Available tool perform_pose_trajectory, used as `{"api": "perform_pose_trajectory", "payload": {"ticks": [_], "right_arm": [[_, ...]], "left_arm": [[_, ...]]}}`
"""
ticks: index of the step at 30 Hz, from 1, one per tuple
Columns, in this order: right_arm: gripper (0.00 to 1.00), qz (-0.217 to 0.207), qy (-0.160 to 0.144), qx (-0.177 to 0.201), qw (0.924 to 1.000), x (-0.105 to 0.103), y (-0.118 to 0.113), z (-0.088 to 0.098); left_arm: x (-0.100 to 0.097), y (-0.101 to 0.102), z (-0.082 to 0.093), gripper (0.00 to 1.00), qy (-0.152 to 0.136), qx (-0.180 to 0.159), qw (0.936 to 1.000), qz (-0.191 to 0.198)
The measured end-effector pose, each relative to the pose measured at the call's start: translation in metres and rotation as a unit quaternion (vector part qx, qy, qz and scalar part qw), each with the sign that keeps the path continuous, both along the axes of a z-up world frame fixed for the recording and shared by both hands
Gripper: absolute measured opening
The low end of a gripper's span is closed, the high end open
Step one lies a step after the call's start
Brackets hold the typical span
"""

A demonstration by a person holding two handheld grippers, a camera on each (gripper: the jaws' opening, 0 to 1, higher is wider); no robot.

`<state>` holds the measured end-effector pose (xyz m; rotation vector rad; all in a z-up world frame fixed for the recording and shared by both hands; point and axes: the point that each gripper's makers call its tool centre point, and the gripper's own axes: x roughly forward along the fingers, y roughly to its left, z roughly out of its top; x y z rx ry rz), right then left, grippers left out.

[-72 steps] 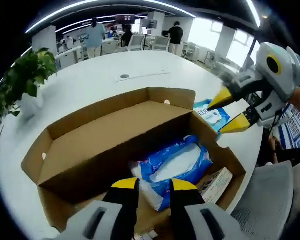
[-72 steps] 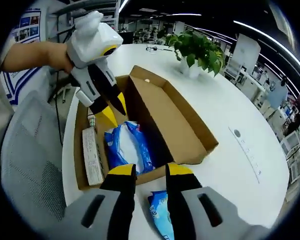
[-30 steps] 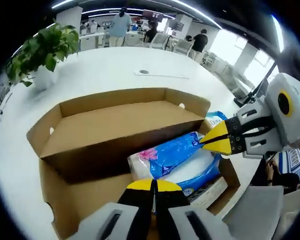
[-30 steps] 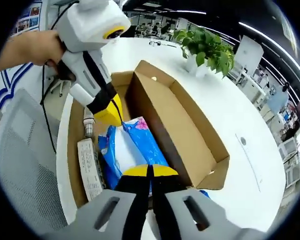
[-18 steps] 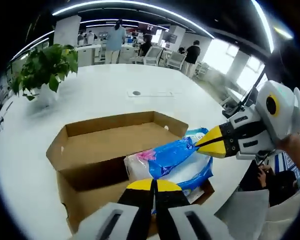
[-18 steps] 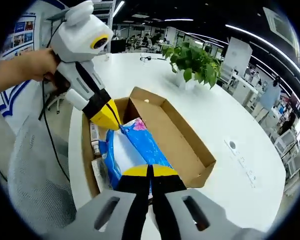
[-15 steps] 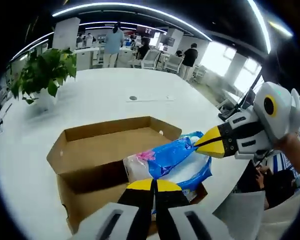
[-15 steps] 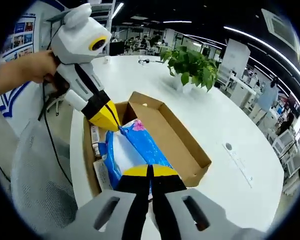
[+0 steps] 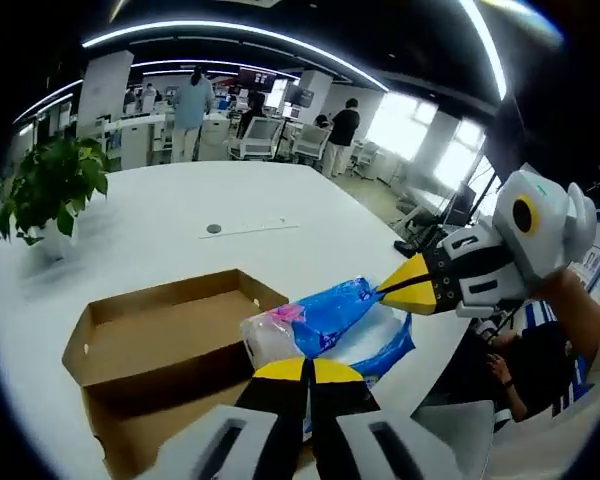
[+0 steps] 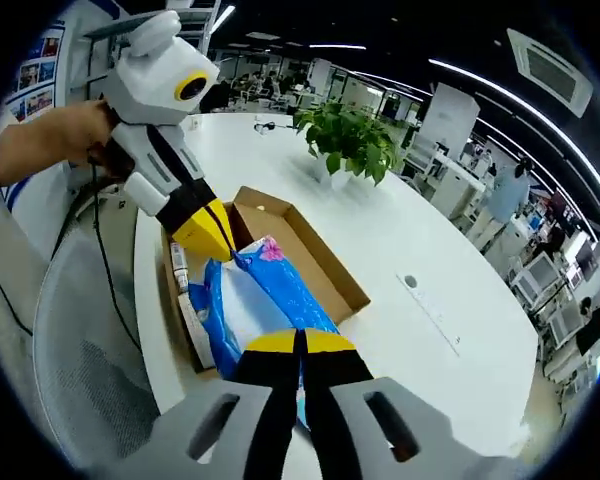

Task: Operate the shoe box by opening the lid, removing the specified soft item, and placing it in the target area until the item is outside and the box remains undamaged.

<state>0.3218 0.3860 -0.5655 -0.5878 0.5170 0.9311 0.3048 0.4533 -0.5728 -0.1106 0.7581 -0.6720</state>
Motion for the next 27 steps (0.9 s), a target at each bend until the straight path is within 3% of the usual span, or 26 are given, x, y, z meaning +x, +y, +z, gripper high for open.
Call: {"api": "perform_pose_trajectory", "payload": {"ticks": [9, 27], "right_arm": [[0.0, -0.033, 0.003, -0.016, 0.9993, 0.005, -0.048, -0.005], [0.0, -0.079, 0.013, -0.04, 0.996, 0.026, -0.118, -0.027]], "left_arm": [[0.008, -0.046, -0.004, 0.0, 0.007, -0.01, 0.9993, -0.035], [0.028, -0.116, -0.024, 0.0, 0.031, -0.034, 0.9959, -0.077]]}}
